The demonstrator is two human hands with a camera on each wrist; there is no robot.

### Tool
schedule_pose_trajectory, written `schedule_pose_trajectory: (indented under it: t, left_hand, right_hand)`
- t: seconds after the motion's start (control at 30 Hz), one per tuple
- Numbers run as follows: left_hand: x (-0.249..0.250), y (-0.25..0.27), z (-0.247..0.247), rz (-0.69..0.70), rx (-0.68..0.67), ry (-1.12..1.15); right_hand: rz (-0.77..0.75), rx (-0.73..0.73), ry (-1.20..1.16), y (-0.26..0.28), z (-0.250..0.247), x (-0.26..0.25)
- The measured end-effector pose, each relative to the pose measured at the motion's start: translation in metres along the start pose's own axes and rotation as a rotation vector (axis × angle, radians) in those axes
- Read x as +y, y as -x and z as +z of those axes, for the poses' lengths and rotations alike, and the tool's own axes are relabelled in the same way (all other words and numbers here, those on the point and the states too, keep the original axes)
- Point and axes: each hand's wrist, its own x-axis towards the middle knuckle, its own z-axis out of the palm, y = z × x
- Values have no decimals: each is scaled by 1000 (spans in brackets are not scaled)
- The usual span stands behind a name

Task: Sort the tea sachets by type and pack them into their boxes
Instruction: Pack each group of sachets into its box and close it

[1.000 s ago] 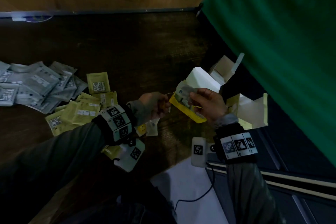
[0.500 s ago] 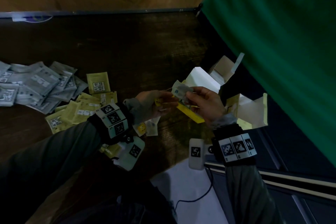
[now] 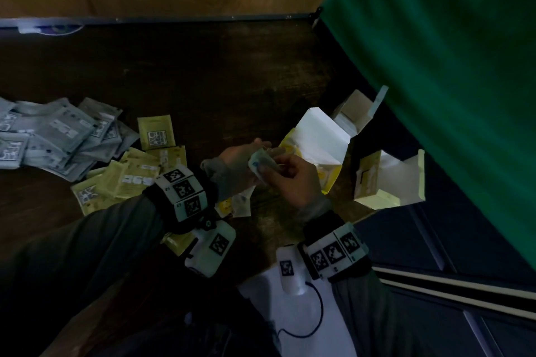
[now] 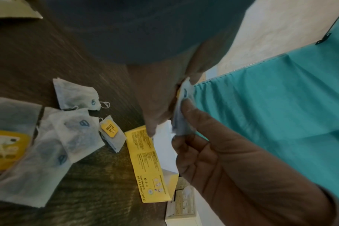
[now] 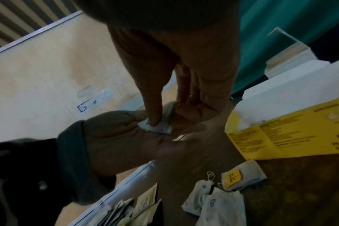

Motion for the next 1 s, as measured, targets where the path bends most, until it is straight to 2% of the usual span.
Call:
schedule_pose_trajectory:
  t: [0.17,0.27,0.33,0.53,0.6,0.67,0.8,1.0]
  left_hand:
    - [1,-2,0,-28,59,-26]
    - [0,0,2,9,9,-105]
    - [-1,-2,-1,27,35,-185]
    - [3,-1,-15,31,-101,-243]
    - [2,-4,-15,64,-31,-289]
    - [1,-8,-18,89,-16,-338]
    - [-2,-19,-30,-40,-21,-324]
    - [-6,-21,-30,-37,-40,-326]
  right_hand:
    - [-18,-24,62,-1,6,4]
    - [11,-20,22,-3,3,4]
    - [6,-5,35,-6,-3,5]
    - [-20,59,172,-13,-27,7]
    - [5,98,165,-18,-33,10]
    - [7,135,144,-20,-35,12]
    - [-2,154,99,-21,-37,11]
    - [69,176,84,-25,-44,11]
